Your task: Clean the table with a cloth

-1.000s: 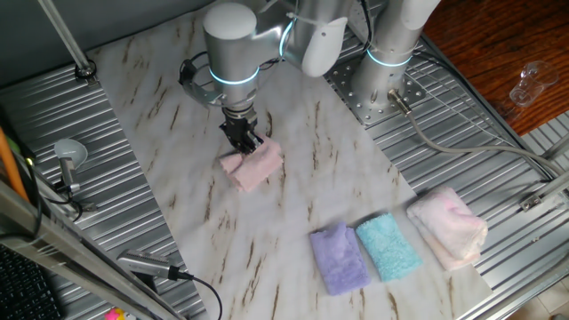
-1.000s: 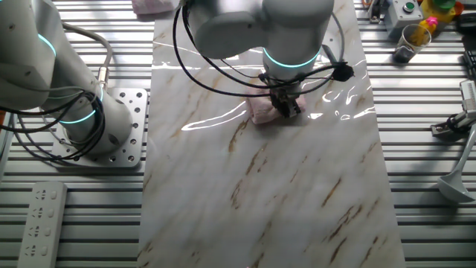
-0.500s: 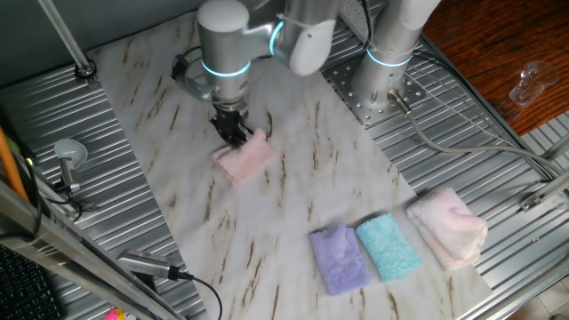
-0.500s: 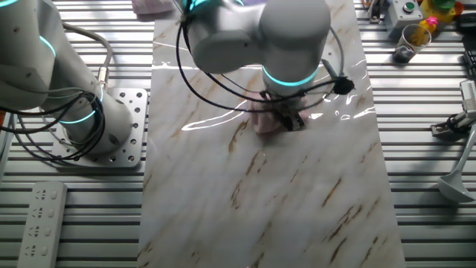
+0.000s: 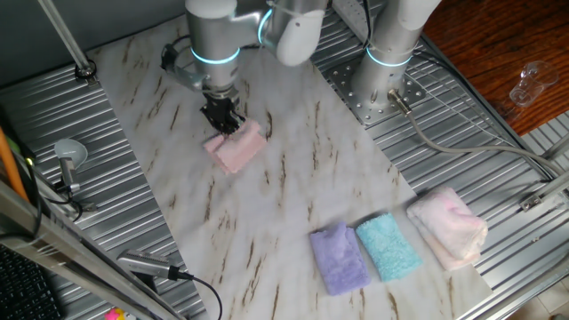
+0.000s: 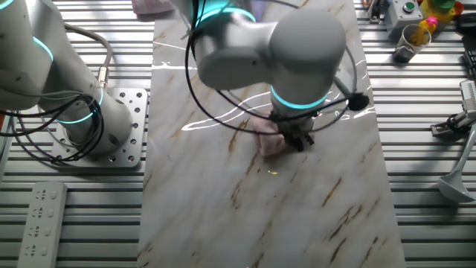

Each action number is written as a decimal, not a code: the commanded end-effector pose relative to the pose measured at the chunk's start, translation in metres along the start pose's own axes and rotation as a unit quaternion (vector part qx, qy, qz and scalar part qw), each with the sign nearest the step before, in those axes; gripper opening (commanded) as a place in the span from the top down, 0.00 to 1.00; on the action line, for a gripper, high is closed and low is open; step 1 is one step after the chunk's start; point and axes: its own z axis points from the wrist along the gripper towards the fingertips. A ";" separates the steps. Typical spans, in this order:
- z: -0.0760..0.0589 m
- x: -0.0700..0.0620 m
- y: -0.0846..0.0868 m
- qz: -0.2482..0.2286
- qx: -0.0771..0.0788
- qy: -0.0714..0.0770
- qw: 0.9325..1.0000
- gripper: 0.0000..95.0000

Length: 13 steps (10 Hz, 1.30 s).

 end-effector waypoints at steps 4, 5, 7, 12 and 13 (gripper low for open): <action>0.001 -0.023 0.045 0.041 0.000 -0.004 0.999 1.00; 0.002 -0.023 0.044 0.040 0.001 -0.005 0.999 1.00; 0.008 -0.013 0.027 0.014 0.003 -0.007 1.000 1.00; 0.002 0.013 -0.015 -0.041 0.017 0.000 0.999 1.00; -0.001 0.018 -0.024 -0.053 0.020 0.003 0.998 1.00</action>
